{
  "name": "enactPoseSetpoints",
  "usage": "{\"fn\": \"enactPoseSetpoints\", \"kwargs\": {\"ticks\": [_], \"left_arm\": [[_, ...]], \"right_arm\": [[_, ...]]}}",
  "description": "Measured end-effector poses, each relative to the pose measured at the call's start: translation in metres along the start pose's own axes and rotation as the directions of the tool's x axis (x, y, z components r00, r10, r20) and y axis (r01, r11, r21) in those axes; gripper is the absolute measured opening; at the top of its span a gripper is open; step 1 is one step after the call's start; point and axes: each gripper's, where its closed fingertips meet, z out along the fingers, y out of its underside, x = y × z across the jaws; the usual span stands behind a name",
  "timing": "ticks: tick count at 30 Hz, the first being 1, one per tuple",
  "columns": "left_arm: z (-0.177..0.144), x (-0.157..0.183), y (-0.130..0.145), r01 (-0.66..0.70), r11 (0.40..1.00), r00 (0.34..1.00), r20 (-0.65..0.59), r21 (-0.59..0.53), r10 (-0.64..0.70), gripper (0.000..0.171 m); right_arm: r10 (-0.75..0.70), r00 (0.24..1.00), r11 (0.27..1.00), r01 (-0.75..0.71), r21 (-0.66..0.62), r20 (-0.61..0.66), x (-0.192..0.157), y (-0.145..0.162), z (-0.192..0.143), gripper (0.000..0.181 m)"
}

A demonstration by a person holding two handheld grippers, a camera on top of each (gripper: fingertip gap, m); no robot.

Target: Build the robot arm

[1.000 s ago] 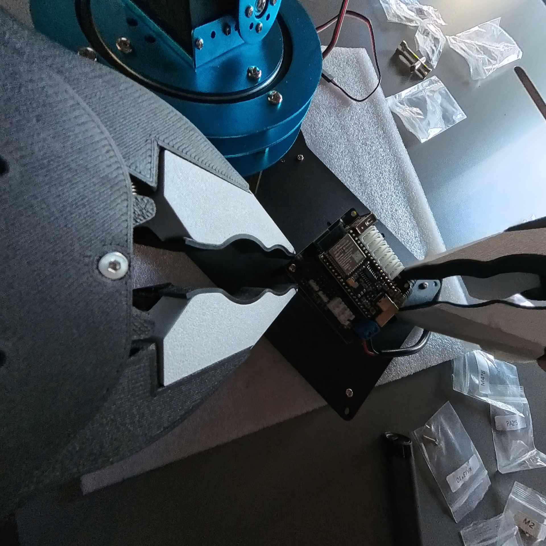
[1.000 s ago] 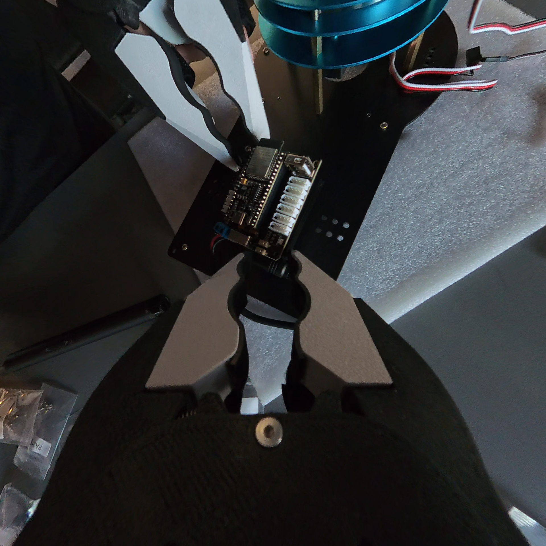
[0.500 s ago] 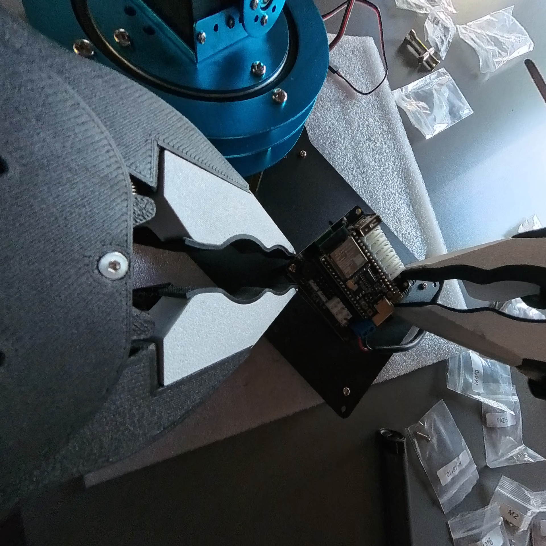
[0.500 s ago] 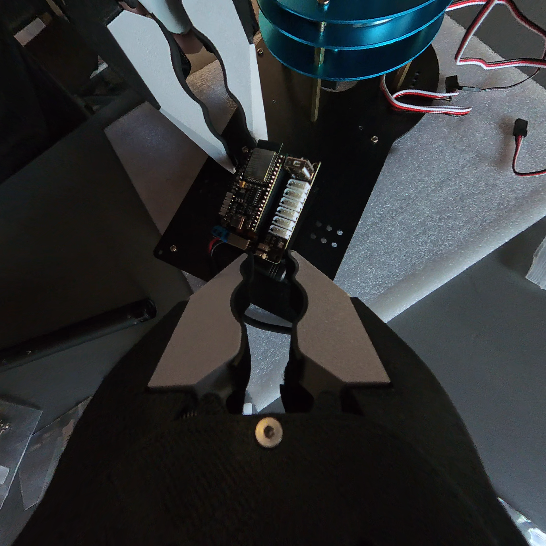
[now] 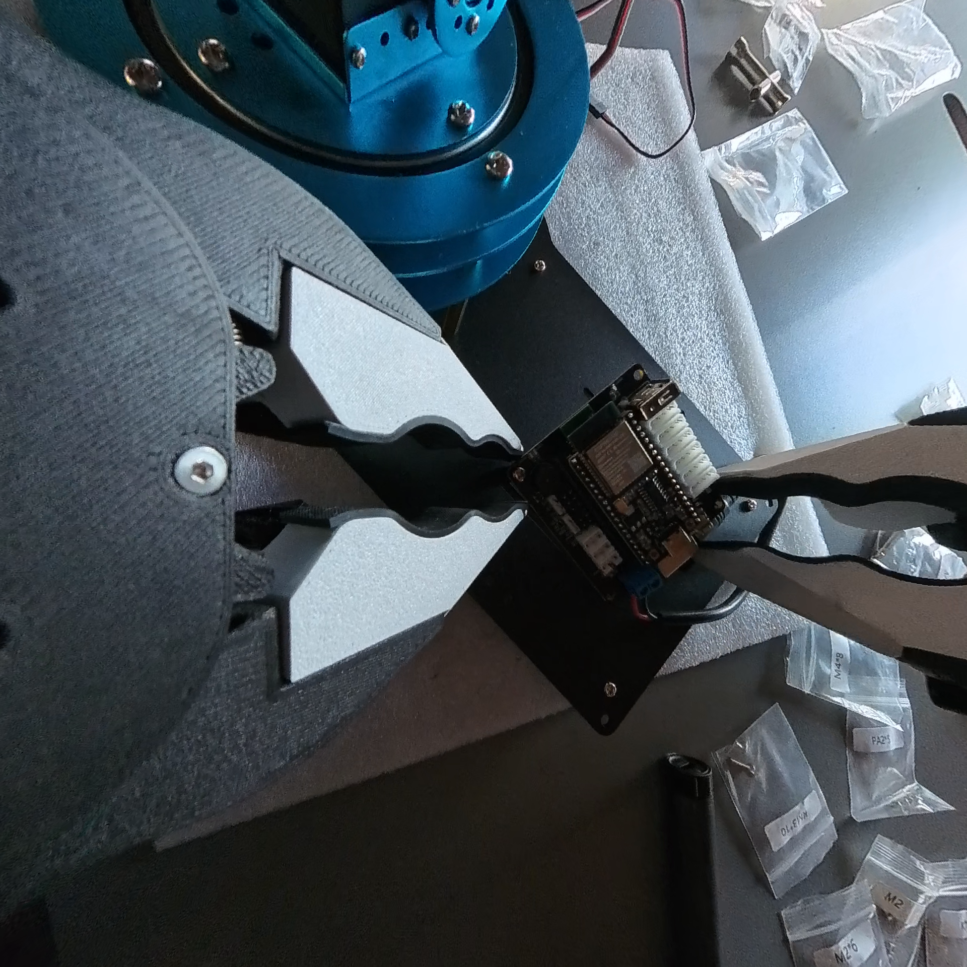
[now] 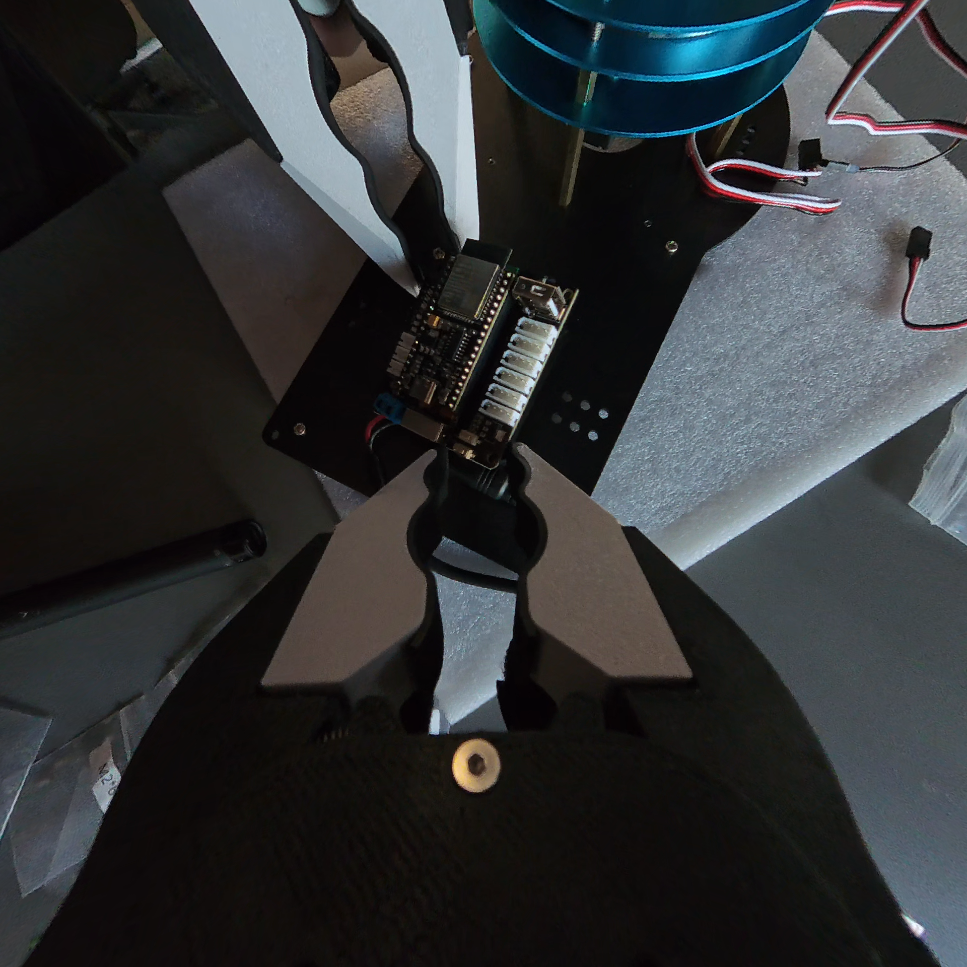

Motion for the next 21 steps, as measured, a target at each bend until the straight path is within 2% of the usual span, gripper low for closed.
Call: {"fn": "enactPoseSetpoints", "kwargs": {"ticks": [21], "left_arm": [[-0.0004, 0.002, -0.0006, -0.007, 1.0, 1.0, -0.006, 0.021, 0.007, 0.017]], "right_arm": [[0.105, 0.993, 0.992, -0.109, 0.063, 0.055, 0.0005, -0.0021, -0.0028, 0.021]]}}
